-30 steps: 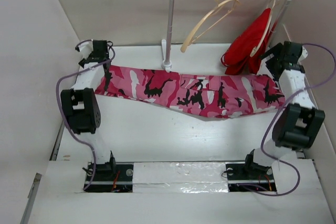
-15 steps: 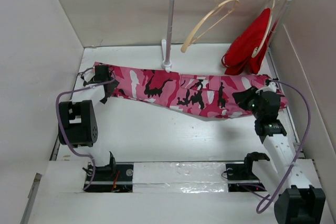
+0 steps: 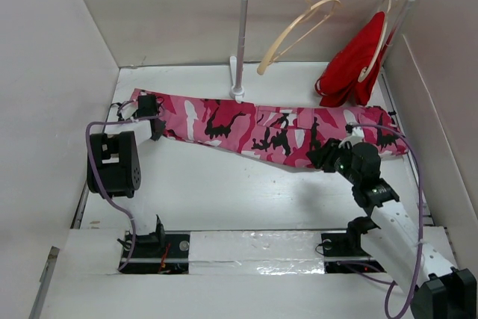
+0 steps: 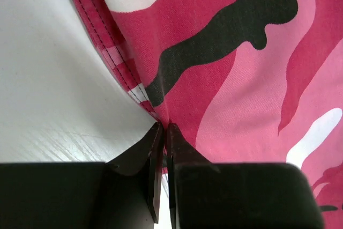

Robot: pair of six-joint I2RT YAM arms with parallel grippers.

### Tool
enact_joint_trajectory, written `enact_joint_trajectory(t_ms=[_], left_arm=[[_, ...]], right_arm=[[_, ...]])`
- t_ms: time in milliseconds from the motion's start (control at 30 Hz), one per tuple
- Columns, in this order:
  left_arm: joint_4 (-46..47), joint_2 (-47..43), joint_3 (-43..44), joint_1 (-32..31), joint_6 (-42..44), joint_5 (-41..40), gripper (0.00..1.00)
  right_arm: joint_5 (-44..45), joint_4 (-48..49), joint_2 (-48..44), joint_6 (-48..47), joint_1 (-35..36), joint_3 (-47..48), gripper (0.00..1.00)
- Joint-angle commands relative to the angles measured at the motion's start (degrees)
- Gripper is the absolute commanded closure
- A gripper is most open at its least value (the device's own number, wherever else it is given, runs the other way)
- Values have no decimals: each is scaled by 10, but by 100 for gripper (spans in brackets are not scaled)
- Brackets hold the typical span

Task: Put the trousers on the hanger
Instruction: Fold the trousers at the center of the board.

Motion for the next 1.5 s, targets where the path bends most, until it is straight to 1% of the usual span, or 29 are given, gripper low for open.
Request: enact_joint_trajectory(t_ms=[0,100,233,267,300,400,467,533,567,600,633,700,733,767,867,933,967,1000,1033,1067,1133,1167,1200,1267,1300,1333,1367,1433,1467], left_arm=[[-45,5,17,-3,-5,-29,100],[-65,-20,17,11,10,-46,100],[-119,-89,1,17,16,-110,100],[-125,-108,-24,17,17,-131,100],[-138,-145,-38,17,17,-142,100],[-170,-197,-86,27,11,-174,100],[-180,-243,-128,62,2,-142,100],[-166,-298,-176,89,5,-103,100],[-162,-314,-188,89,6,-97,99],[-153,-330,-197,96,9,-93,91],[-151,-355,-203,96,9,-91,70],[-159,-371,-201,96,10,-87,52],[-162,-380,-195,96,13,-88,38],[-165,-387,-179,96,23,-88,33],[-159,-422,-154,70,49,-85,32],[-131,-465,-149,34,58,-80,37],[-116,-478,-148,-9,66,-67,48],[-97,-489,-147,-33,69,-57,55],[-68,-497,-145,-57,70,-52,83],[-64,-491,-131,-114,70,-57,98],[-68,-445,-106,-187,66,-94,100],[-67,-426,-87,-223,64,-127,100],[-49,-407,-80,-300,62,-142,100],[-26,-352,-63,-380,58,-202,100],[-4,-316,-55,-453,59,-223,100],[6,-298,-47,-483,60,-242,100],[15,-283,-31,-509,64,-270,100],[41,-242,-18,-573,87,-296,100],[50,-231,-10,-588,97,-314,100]], right_arm=[[17,22,11,-8,9,3,56],[46,-2,17,-3,9,2,55],[98,-43,-10,25,9,-9,25],[122,-49,-18,36,9,-15,13],[127,-51,-37,49,3,-23,12],[127,-55,-69,93,-9,-53,10],[134,-64,-102,116,-9,-65,9],[172,-97,-139,135,-14,-64,0],[183,-109,-153,138,-19,-64,0],[193,-131,-166,140,-25,-56,0],[201,-139,-178,143,-25,-50,0],[227,-154,-203,144,-37,-34,0],[239,-156,-204,144,-46,-27,0],[250,-159,-195,146,-54,-20,0],[268,-145,-156,138,-84,10,0],[268,-125,-98,139,-103,25,0],[268,-120,-80,144,-127,37,0],[259,-100,-44,146,-143,43,4],[250,-92,-28,148,-162,47,13],[237,-86,-14,153,-203,58,55],[196,-67,22,161,-244,66,90],[186,-59,32,163,-263,69,100],[168,-39,41,163,-295,73,100],[161,-20,69,170,-324,73,100],[149,1,80,172,-352,74,98],[142,10,92,172,-365,74,90],[142,16,121,176,-376,73,61],[142,32,154,176,-418,74,31],[134,45,189,175,-432,74,14]])
